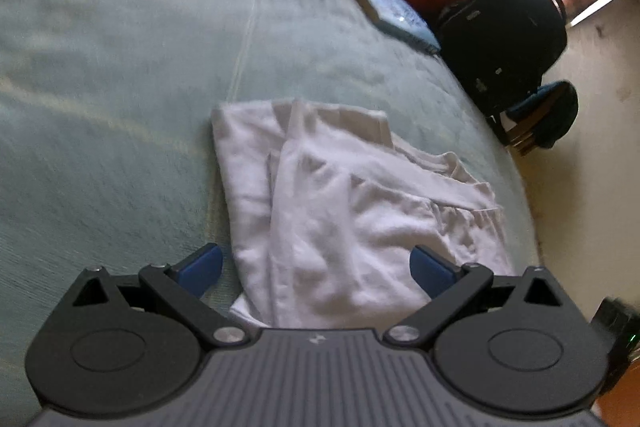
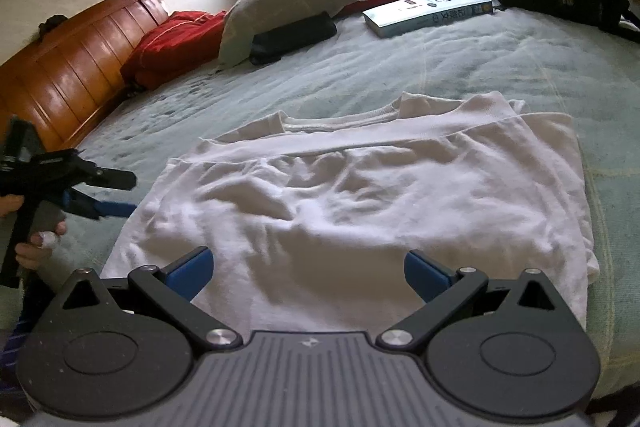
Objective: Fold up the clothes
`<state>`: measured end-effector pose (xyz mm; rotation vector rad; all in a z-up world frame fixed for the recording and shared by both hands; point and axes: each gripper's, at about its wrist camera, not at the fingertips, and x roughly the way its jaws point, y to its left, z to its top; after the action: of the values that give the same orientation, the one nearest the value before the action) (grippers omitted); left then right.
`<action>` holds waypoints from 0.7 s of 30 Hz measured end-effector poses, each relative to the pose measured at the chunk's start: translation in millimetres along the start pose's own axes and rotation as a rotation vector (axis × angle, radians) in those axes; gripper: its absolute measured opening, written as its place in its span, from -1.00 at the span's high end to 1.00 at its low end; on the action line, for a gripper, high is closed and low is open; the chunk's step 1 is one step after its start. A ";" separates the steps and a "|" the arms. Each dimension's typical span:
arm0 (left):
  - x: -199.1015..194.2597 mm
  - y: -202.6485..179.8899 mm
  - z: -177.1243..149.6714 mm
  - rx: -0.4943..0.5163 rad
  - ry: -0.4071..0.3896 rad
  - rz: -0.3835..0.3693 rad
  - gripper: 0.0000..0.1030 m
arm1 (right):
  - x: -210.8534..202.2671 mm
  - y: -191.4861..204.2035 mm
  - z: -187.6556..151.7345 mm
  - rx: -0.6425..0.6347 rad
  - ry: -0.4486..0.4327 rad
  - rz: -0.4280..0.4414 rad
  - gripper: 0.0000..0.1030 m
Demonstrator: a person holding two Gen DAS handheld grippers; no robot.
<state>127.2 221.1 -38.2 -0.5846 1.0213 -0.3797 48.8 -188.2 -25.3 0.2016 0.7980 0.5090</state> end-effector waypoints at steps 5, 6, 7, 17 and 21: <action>16.4 7.6 8.0 -0.053 0.002 -0.097 -0.94 | -0.3 -4.8 1.5 0.020 -0.007 -0.007 -1.00; 20.9 6.2 9.4 -0.050 0.006 -0.109 -0.94 | 0.6 -5.2 1.5 0.024 -0.006 -0.006 -1.00; 25.3 4.9 10.7 -0.047 0.009 -0.120 -0.94 | 1.6 -5.6 1.6 0.028 -0.004 -0.005 -1.00; 16.0 8.8 -9.6 -0.016 0.086 -0.229 -0.97 | -1.0 -5.3 -0.2 0.015 -0.006 0.007 -1.00; 25.1 15.2 -1.8 -0.049 0.094 -0.262 -0.97 | -1.2 -5.9 -0.8 0.017 -0.004 0.002 -1.00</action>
<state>138.1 218.8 -65.4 -0.7535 1.0493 -0.6189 49.6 -193.9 -27.2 0.2194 0.7990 0.5041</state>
